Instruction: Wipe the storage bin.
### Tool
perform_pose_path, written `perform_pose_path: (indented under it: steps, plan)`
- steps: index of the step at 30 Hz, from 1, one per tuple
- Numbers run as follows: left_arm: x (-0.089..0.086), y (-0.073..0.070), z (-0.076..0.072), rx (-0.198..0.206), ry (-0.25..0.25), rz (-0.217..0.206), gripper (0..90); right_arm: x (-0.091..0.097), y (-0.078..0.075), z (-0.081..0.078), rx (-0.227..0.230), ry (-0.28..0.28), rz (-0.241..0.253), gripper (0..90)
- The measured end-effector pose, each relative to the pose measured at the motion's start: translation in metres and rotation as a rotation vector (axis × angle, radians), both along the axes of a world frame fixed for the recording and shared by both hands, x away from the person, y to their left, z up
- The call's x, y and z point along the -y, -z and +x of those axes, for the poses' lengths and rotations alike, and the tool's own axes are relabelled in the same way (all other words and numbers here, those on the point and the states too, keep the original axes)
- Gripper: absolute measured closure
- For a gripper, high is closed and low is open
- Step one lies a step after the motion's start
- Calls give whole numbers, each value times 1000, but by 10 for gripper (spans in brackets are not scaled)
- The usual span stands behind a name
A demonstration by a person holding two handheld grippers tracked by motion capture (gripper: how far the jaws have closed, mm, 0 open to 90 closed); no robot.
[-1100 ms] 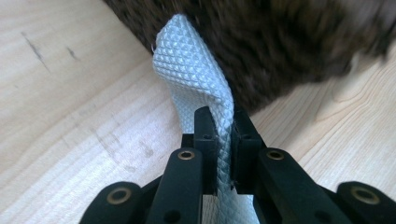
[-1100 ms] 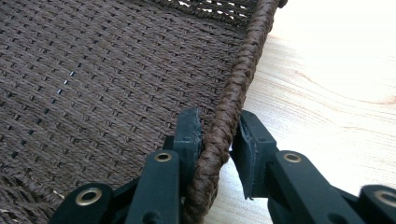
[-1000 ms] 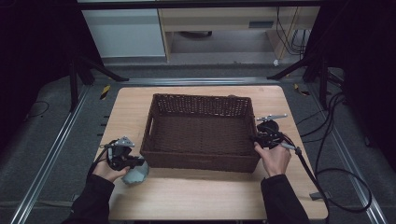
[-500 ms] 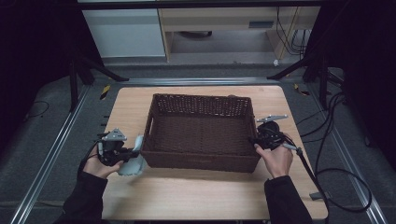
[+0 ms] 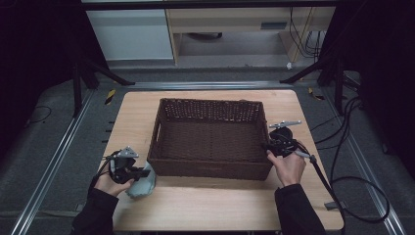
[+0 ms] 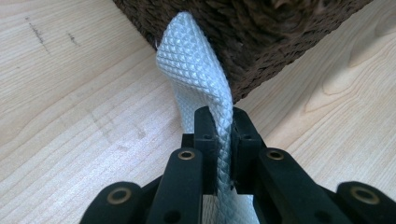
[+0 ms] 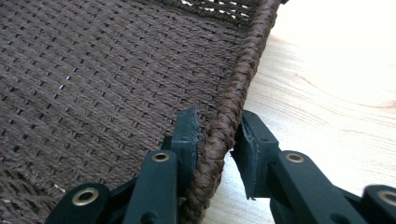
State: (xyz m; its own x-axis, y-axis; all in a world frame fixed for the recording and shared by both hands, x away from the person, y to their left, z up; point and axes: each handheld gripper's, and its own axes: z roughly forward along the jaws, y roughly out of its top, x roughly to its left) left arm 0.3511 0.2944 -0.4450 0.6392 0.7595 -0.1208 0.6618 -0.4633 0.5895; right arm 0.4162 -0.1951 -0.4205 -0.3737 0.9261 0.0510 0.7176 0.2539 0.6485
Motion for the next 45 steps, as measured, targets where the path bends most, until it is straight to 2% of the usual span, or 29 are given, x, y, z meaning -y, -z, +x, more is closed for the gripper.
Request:
perform_pose_path:
  steps: [5,9,12,14,17,20,22,28,31,34,40,45]
  plan:
    - [-3,-23,2,63,-6,-14,830,-2,-1,1,1,26,-11,716]
    - [-2,-37,1,95,-4,-8,831,-4,-1,1,3,38,-22,713]
    - [-1,-35,-1,89,0,0,830,-4,-2,-1,3,31,-22,694]
    - [-2,-27,-1,72,-2,-3,830,-3,-2,-1,26,22,-31,647]
    - [-1,-11,-1,32,-3,-2,830,-1,-5,-2,54,21,-20,572]
    - [0,-2,-1,11,-3,0,830,0,-7,-4,59,12,-9,542]
    - [-1,-5,-1,20,-9,-2,830,1,-8,-5,63,6,-3,533]
    - [-4,-36,-7,94,-17,-27,831,4,-12,-7,82,2,12,503]
    - [-1,-39,-8,102,-11,-19,830,5,-12,-7,87,-2,13,496]
    - [0,-32,-6,86,-16,-21,830,4,-12,-8,90,-7,11,492]
    - [3,-1,2,13,-23,0,830,3,-10,-9,100,-20,7,469]
    - [3,15,7,-26,-34,1,830,4,-11,-9,101,-23,9,465]
